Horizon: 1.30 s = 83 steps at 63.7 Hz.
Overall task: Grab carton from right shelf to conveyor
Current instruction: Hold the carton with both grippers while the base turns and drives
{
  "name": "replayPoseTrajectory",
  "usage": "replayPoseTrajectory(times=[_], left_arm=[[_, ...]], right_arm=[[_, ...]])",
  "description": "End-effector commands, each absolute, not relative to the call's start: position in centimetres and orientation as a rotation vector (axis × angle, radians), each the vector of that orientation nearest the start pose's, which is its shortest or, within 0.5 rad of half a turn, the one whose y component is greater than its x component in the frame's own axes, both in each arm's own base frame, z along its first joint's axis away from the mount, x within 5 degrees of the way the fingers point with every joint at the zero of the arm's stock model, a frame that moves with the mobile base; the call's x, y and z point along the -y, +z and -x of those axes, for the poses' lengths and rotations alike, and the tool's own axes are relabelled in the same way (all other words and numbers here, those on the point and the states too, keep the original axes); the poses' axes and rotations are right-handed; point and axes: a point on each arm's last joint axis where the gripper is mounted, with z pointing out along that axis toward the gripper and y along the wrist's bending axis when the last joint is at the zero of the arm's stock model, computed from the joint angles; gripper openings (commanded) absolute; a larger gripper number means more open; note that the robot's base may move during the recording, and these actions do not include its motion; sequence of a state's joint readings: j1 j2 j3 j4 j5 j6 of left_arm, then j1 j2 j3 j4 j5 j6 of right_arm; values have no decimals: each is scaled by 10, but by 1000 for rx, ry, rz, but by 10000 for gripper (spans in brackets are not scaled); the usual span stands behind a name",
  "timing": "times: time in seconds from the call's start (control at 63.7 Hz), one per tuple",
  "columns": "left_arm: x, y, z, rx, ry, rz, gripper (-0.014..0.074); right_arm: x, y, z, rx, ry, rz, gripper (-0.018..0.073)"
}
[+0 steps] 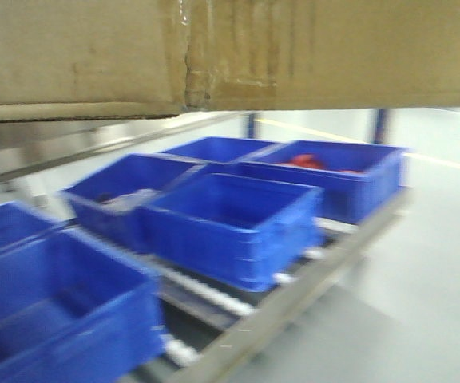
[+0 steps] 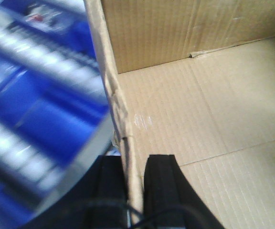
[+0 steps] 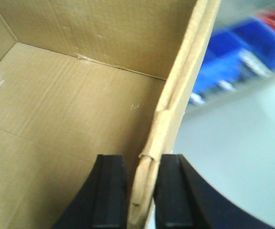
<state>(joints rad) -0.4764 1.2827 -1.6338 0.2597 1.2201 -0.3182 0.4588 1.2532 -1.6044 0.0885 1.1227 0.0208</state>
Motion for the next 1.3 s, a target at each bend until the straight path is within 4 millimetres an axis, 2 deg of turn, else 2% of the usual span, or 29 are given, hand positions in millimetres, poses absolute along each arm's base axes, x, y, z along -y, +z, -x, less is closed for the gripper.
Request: replayPoseTrajectory(times=[0.0, 0.722, 1.288], left_arm=[[94, 473, -217, -2290, -130, -187, -9], [94, 473, -217, -2291, -130, -187, -9], [89, 474, -219, -2274, -67, -183, -9]], right_arm=[[-112, 481, -205, -2157, 395, 514, -68], [-112, 481, -205, -2157, 395, 514, -68], [-112, 481, -205, -2157, 395, 514, -68]])
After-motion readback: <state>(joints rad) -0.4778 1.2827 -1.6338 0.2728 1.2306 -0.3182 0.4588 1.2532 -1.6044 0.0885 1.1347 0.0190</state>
